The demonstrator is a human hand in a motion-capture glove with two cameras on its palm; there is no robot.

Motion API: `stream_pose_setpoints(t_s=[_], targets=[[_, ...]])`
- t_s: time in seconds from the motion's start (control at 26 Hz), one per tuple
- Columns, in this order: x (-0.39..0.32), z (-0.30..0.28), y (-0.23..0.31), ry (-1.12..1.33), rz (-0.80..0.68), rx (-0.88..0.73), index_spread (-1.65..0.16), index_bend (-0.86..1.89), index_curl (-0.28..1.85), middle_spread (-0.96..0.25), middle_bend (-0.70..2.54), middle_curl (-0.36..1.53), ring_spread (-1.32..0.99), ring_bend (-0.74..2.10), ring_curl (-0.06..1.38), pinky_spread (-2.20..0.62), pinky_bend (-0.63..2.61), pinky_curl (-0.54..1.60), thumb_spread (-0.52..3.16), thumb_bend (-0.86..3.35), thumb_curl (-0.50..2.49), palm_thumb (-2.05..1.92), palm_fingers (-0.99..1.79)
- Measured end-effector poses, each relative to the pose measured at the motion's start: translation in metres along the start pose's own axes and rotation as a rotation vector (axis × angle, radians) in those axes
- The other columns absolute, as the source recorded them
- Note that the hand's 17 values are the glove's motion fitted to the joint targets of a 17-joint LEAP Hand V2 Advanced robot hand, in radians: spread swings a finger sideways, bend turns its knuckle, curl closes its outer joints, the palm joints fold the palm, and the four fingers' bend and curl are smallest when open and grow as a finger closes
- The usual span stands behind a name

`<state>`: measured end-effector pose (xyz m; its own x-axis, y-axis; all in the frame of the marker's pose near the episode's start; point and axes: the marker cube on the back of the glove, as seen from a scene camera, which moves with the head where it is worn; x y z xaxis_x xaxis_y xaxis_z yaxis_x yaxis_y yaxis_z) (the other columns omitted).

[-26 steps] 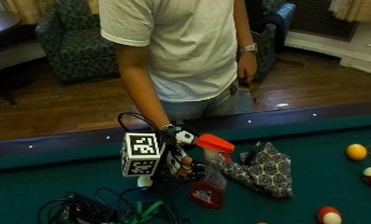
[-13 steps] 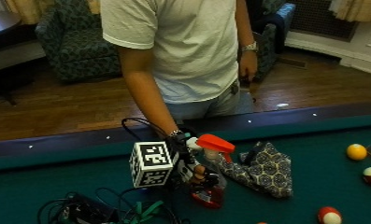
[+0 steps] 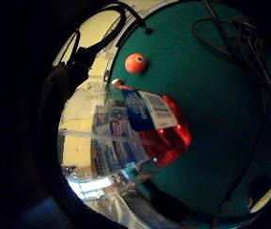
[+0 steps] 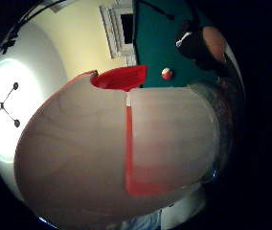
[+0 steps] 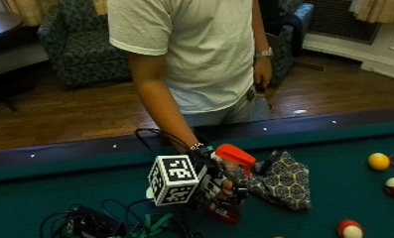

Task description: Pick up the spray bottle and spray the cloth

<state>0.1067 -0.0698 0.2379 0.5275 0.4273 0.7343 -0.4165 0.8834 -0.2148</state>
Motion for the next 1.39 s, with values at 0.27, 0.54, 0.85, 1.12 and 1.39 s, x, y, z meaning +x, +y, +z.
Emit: stream_pose_setpoints(t_s=[0.27, 0.54, 0.85, 1.12, 1.39], targets=[[-0.008, 0.01, -0.021, 0.009, -0.03, -0.039, -0.37, 0.13, 0.33, -0.24, 0.28, 0.45, -0.23, 0.44, 0.4, -0.01, 0.16, 0.33, 0.83, -0.03, 0.42, 0.83, 0.9], [-0.016, 0.019, -0.037, -0.008, -0.065, -0.061, -0.37, 0.15, 0.32, -0.25, 0.33, 0.46, -0.24, 0.43, 0.39, -0.03, 0.13, 0.31, 0.83, -0.02, 0.42, 0.85, 0.98], [-0.023, 0.02, -0.047, -0.012, -0.116, -0.035, -0.34, 0.2, 0.37, -0.24, 0.4, 0.48, -0.24, 0.48, 0.41, -0.11, 0.16, 0.29, 0.71, 0.0, 0.49, 0.97, 1.28], [-0.026, 0.017, -0.044, 0.002, -0.111, 0.034, -0.31, 0.21, 0.42, -0.23, 0.44, 0.51, -0.23, 0.49, 0.43, -0.21, 0.26, 0.33, 0.55, -0.01, 0.56, 1.03, 1.33], [-0.052, 0.004, -0.03, -0.07, -0.146, 0.024, -0.3, 0.2, 0.45, -0.21, 0.46, 0.52, -0.24, 0.52, 0.45, -0.26, 0.31, 0.35, 0.48, -0.02, 0.61, 1.05, 1.32]])
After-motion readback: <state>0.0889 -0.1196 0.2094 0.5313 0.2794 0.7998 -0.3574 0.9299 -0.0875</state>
